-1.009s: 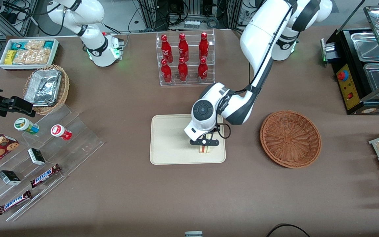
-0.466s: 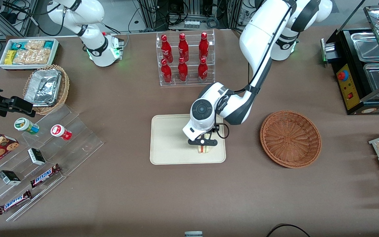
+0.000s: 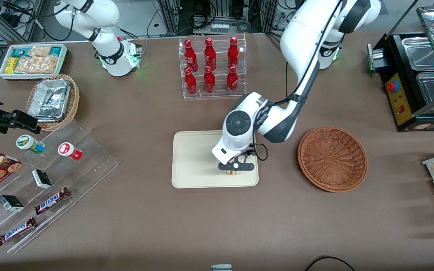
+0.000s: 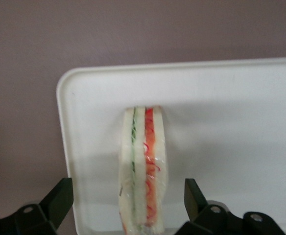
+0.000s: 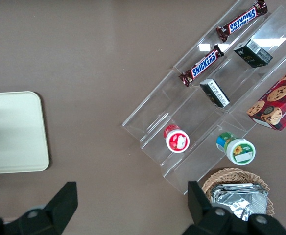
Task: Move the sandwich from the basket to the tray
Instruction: 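Open the left gripper to release the sandwich on the tray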
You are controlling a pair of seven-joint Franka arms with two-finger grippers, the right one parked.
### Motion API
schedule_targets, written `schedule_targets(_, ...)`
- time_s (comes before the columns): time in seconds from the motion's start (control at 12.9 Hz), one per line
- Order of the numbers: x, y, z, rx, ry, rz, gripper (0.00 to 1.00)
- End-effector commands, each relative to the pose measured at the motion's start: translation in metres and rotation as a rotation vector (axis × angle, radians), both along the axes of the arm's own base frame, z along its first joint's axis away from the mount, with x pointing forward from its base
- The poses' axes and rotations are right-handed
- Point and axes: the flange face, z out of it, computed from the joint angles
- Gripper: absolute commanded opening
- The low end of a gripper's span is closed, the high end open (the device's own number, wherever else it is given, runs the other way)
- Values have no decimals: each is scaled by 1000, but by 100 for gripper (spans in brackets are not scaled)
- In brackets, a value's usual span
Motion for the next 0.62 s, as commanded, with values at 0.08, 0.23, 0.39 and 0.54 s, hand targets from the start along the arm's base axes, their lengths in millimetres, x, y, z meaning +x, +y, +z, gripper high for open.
schedule_targets(0.08,28,45,48,-20,-15,68,100)
schedule_targets(0.23,45,88,70,-8,2,121,100)
schedule_targets(0.39,61,139,95,0,24,113,100)
schedule_targets(0.54,71,178,116,-11,40,117,100)
